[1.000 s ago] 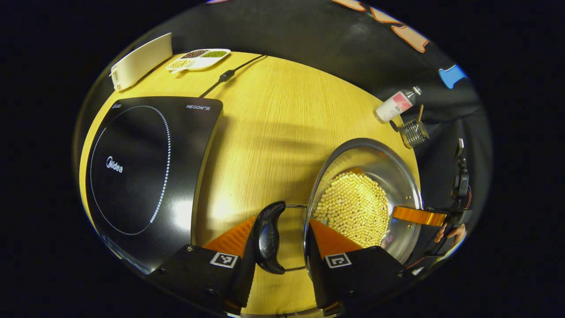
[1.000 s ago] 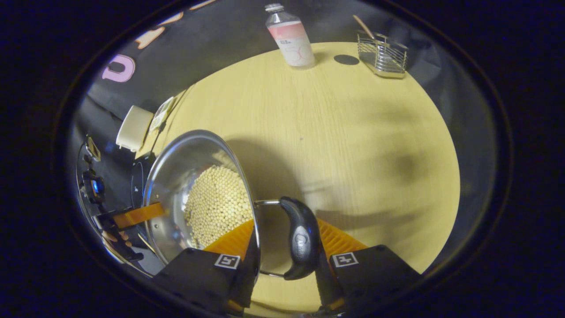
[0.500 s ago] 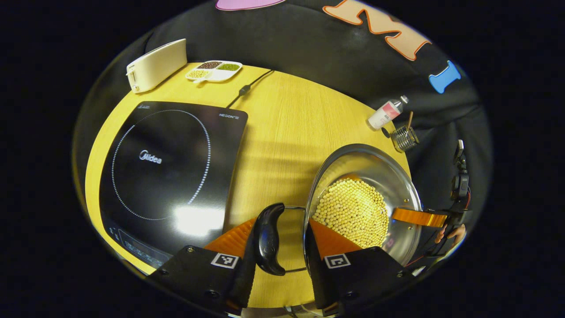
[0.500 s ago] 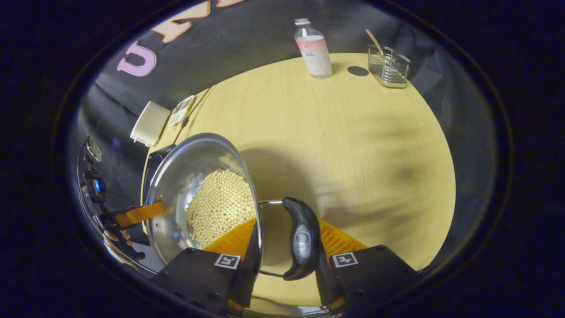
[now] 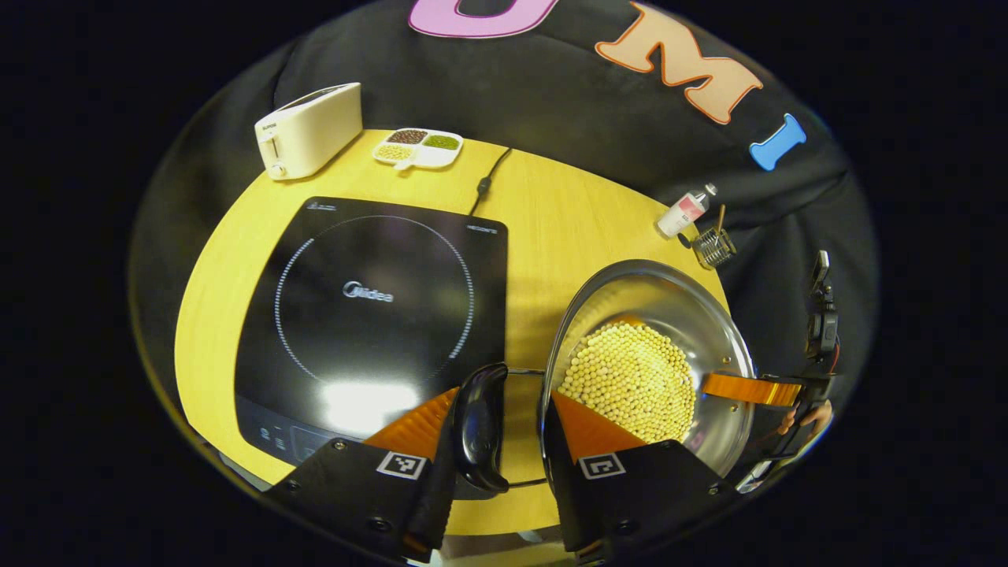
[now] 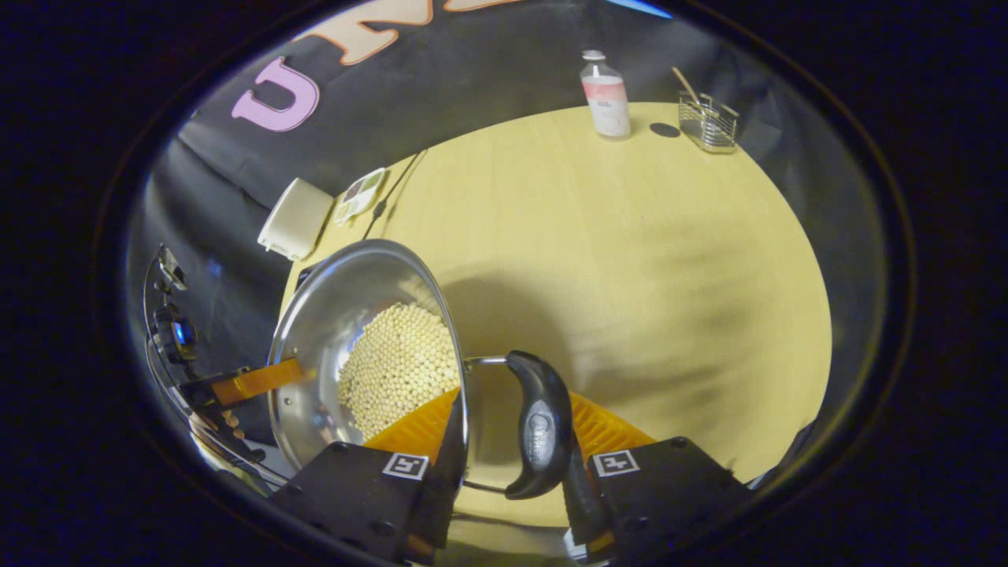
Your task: First push the handle of the pot to place it horizontally, then grasp the pot with both hands and set it on the induction cooktop.
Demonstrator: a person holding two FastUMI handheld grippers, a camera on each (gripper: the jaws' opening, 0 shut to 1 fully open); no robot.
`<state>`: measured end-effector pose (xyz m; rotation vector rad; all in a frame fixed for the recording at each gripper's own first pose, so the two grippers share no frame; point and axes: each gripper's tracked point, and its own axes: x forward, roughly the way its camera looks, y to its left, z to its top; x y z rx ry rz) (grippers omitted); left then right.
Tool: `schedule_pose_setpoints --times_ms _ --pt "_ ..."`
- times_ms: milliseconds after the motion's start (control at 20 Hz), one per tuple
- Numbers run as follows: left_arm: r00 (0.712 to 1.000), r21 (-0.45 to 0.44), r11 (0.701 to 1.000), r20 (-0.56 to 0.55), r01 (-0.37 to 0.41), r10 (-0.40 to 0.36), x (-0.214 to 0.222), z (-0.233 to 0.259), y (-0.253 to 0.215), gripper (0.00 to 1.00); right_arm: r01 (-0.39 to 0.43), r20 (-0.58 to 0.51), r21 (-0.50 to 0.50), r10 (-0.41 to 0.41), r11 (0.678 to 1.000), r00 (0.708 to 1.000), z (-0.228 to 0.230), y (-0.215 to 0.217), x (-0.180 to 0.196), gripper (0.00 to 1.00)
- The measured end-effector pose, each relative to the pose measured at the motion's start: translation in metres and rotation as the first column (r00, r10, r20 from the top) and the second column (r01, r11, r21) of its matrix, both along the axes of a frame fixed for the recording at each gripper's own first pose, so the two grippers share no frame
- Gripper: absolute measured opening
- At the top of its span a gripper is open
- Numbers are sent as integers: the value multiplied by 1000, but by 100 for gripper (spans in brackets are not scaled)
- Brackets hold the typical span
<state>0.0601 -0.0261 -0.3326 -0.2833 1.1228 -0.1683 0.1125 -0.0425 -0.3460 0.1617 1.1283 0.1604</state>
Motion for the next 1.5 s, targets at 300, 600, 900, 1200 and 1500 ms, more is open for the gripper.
schedule_pose_setpoints --times_ms 300,600,900,1200,1500 --pt "1000 13 1000 5 24 -24 4 2 75 56 33 4 31 -33 999 999 -3 78 -16 60" --pt "999 38 999 4 39 -39 9 -3 132 57 47 12 22 -47 999 999 -15 136 -21 60" --pt "1000 40 999 1 23 -23 15 -17 173 55 48 15 15 -48 999 999 -26 180 -12 53" --pt "999 68 997 41 21 -24 39 -26 201 55 35 40 -2 -35 999 999 -41 207 11 53" --pt "994 116 993 103 27 -39 69 -29 220 55 41 47 1 -41 999 998 -53 225 33 53"
